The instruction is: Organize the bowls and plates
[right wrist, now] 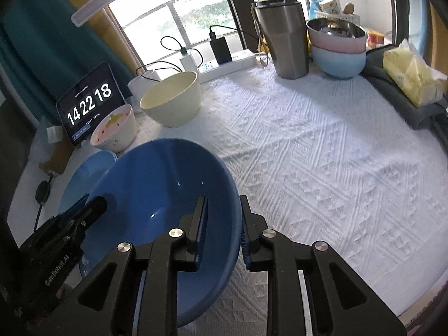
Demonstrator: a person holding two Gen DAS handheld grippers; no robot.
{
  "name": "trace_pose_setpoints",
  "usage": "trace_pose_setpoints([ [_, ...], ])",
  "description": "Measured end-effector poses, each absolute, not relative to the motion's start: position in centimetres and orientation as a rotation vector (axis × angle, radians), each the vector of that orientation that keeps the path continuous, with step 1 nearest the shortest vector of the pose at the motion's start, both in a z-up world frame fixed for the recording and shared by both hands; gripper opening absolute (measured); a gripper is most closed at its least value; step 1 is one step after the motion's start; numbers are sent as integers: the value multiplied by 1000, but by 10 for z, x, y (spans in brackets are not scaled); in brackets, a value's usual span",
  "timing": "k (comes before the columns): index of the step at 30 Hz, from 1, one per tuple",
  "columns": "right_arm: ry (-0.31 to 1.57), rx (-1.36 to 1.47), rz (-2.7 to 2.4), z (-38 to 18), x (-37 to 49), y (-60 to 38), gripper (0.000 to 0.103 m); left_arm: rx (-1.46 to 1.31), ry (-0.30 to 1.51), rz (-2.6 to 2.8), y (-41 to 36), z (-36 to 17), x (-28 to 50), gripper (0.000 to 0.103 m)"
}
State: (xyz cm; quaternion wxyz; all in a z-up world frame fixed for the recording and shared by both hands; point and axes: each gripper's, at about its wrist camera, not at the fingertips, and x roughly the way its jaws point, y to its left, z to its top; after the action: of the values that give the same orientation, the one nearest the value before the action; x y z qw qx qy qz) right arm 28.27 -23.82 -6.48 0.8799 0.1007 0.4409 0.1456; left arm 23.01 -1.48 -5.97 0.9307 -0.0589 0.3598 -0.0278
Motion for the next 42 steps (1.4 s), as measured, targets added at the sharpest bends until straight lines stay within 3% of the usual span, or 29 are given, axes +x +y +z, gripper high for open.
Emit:
trace_pose_setpoints([
  [26,818,134,381,-18,304,-169,24,-157,661,35,58,-34,245,27],
  [42,840,148,452,-18,316,-103,24,-134,661,79,114,-32,256,34],
])
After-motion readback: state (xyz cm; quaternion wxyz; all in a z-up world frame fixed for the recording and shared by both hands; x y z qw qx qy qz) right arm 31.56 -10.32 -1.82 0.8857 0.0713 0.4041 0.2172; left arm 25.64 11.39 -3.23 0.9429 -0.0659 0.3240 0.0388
